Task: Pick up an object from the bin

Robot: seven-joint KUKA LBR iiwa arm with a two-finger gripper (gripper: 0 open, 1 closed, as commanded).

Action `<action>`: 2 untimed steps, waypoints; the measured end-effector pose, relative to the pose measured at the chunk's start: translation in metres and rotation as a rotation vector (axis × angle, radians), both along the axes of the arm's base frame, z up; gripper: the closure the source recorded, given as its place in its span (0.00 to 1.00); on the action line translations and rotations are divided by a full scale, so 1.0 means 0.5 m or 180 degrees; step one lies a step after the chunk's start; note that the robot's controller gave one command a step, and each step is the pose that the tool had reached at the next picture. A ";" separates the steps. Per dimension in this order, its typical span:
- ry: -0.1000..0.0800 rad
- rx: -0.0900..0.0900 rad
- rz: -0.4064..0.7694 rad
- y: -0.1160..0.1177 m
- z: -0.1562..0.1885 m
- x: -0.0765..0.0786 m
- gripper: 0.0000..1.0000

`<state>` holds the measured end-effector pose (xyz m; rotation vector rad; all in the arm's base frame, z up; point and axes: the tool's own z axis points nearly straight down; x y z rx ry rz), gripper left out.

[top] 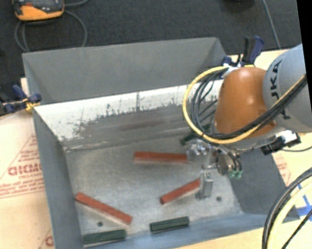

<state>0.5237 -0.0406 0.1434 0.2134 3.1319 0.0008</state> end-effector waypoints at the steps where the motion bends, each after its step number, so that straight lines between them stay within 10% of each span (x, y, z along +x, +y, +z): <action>1: 0.0026 -0.0005 -0.0142 0.000 -0.155 -0.044 0.00; 2: -0.0001 -0.0008 -0.0134 -0.001 -0.146 -0.039 1.00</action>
Offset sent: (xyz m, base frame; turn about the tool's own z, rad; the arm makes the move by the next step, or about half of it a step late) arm -0.0201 0.0009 -0.0734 0.0475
